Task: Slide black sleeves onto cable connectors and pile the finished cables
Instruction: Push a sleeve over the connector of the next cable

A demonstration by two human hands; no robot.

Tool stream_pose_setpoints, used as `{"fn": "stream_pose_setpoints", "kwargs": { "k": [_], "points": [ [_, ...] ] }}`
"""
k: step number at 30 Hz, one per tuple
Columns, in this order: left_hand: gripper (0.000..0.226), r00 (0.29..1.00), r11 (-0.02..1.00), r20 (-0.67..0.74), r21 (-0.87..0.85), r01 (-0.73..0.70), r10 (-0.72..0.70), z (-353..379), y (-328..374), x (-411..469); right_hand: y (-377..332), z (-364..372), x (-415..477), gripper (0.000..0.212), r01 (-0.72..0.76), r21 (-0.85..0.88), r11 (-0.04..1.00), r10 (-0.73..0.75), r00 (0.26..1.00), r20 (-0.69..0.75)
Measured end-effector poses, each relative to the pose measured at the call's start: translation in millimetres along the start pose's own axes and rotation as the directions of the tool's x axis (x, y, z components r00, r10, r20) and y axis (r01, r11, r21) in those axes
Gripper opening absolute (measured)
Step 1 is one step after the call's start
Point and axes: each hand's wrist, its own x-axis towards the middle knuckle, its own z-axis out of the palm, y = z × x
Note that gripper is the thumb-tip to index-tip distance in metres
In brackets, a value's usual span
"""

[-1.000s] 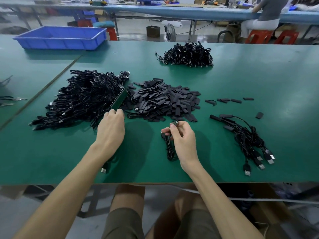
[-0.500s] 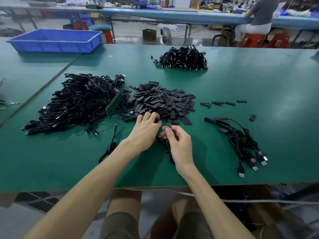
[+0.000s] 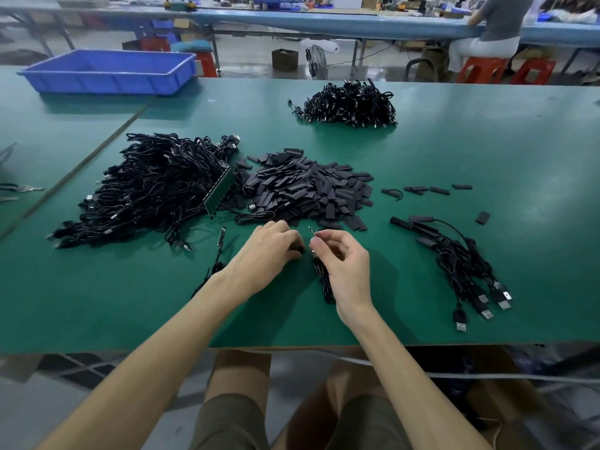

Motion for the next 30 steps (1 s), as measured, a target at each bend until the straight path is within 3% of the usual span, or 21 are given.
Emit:
{"fn": "stream_pose_setpoints", "kwargs": {
  "k": [7,13,16,18,20,26,28,30],
  "points": [
    [0.021,0.965,0.965,0.054,-0.037,0.258,-0.256,0,0,3,0,0,-2,0.013,0.073,-0.043,0.996,-0.071,0.996,0.051],
    [0.012,0.991,0.989,0.032,0.074,0.131,-0.134,-1,4,-2,-1,1,-1,0.013,0.048,-0.011,0.999,-0.047,0.997,0.062],
    [0.014,0.979,0.948,0.050,-0.245,0.203,-0.197,-3,1,-8,0,2,0,0.014,0.054,-0.042,0.998,-0.052,0.997,0.055],
    [0.016,0.966,0.829,0.101,-0.497,0.256,-0.238,-6,1,-12,0,3,0,0.015,0.054,-0.092,0.994,-0.049,0.997,0.059],
    [0.019,0.965,0.744,0.120,-0.617,0.255,-0.231,-6,0,-16,2,3,0,0.016,0.065,-0.154,0.986,-0.055,0.996,0.072],
    [0.017,0.971,0.639,0.068,-0.742,0.203,-0.229,-5,-2,-22,2,4,1,0.016,0.081,-0.225,0.971,-0.060,0.994,0.096],
    [0.016,0.972,0.657,0.038,-0.731,0.185,-0.231,-4,-2,-23,2,5,0,0.016,0.072,-0.245,0.967,-0.049,0.994,0.101],
    [0.015,0.976,0.736,0.025,-0.652,0.182,-0.218,-4,-2,-24,2,5,0,0.016,0.060,-0.242,0.968,-0.039,0.995,0.092]
  ]
}}
